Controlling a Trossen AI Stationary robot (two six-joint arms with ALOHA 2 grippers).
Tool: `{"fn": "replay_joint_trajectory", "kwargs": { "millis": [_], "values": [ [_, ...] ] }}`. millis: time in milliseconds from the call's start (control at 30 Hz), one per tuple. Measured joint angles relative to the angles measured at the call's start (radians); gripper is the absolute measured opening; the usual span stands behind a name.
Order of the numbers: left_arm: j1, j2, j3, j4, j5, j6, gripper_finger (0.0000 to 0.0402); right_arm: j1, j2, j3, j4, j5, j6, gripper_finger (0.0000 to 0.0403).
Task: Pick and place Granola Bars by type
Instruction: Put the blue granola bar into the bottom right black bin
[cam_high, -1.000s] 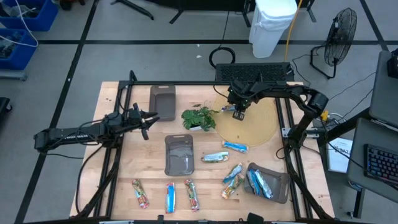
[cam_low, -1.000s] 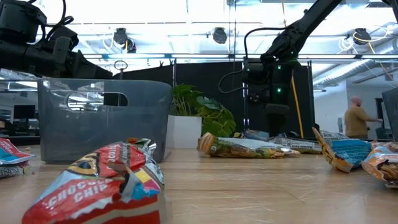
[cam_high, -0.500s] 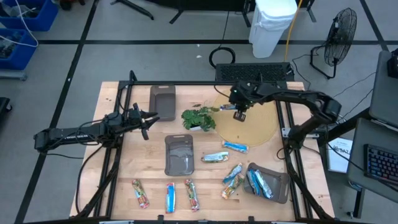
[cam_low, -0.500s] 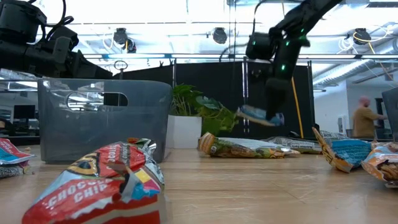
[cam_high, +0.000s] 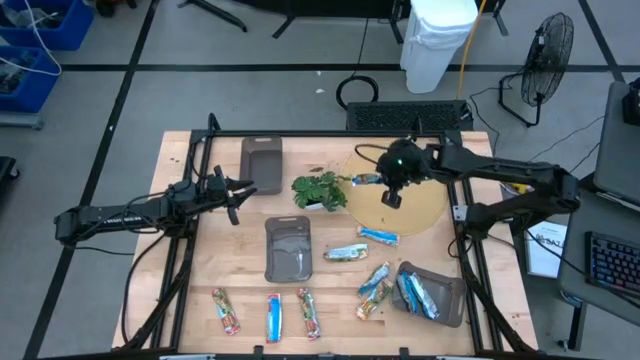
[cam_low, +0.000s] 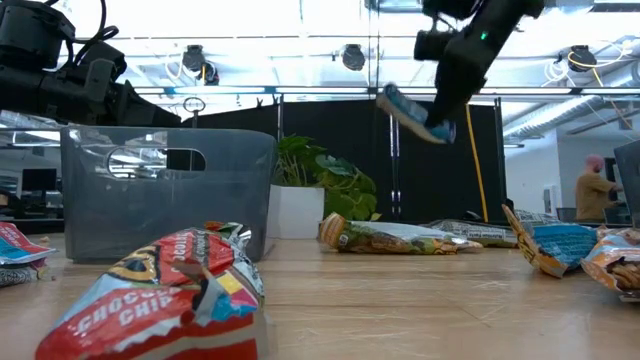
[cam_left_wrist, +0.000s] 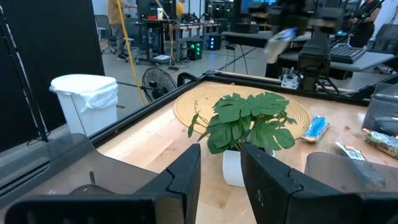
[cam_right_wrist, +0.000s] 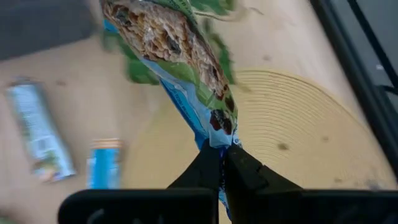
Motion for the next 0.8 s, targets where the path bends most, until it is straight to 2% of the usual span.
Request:
{"fn": "replay_joint_trajectory", "kwargs": {
  "millis": [167, 333, 600, 800],
  "values": [
    [0.0, 0.0, 0.0, 0.0, 0.0, 0.0, 0.0118, 0.127, -0.039, 0.0, -0.022, 0.0, 0.086, 0.0],
    [0.0, 0.0, 0.0, 0.0, 0.0, 0.0, 0.0118, 0.258, -0.057, 0.0, -0.118, 0.0, 0.213, 0.0],
    [0.0, 0.0, 0.0, 0.0, 0.0, 0.0, 0.0118, 0.472, -0.057, 0.0, -0.195, -0.008, 0.505, 0.0],
    [0.0, 0.0, 0.0, 0.0, 0.0, 0.0, 0.0118, 0.636, -0.057, 0.0, -0.193, -0.081, 0.779, 0.0]
  ]
}}
